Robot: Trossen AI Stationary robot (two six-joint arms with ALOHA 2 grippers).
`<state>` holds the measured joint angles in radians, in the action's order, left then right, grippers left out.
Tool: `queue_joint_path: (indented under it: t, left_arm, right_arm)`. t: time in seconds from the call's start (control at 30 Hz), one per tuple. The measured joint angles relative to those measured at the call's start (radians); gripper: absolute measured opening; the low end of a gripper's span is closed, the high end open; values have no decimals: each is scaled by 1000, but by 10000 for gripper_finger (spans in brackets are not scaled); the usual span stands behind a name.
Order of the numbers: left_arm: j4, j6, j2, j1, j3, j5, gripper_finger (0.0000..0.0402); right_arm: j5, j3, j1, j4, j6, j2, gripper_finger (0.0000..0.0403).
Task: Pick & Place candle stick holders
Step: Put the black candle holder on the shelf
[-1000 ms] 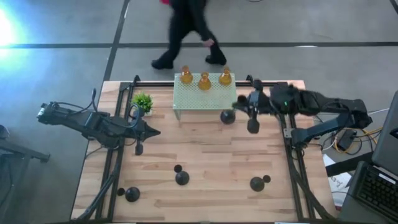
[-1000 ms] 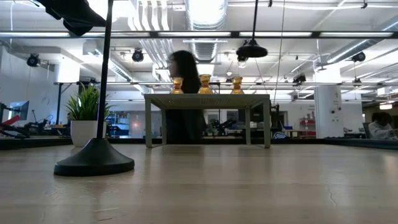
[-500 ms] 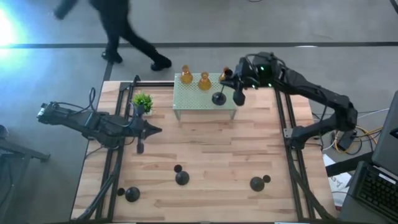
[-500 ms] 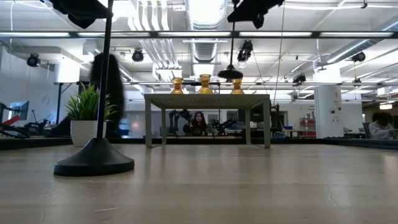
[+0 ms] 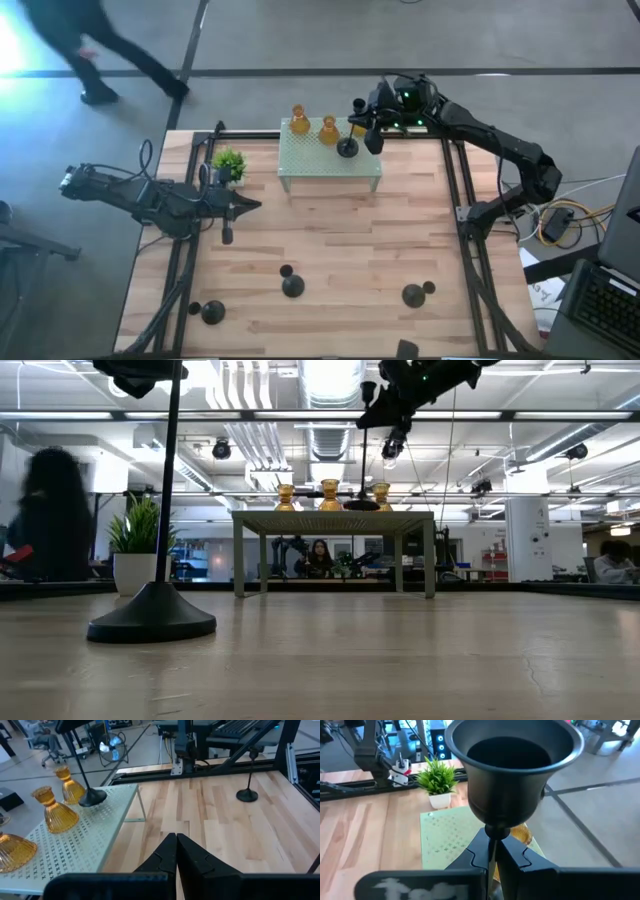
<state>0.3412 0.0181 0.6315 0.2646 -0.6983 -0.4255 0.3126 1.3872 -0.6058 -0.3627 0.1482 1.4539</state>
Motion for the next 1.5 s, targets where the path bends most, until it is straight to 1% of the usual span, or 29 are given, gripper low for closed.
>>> queue_joint_path:
  t: [0.2,0.53,1.5]
  left_arm:
    - [0,0,0,0,0,0,14]
    - [-11,0,0,0,0,1,14]
    - [-12,-1,0,0,0,1,14]
  right_arm:
    - [3,0,-27,2,-10,18,9]
    - [2,0,-39,7,4,37,8]
    - [3,0,-43,8,2,37,8]
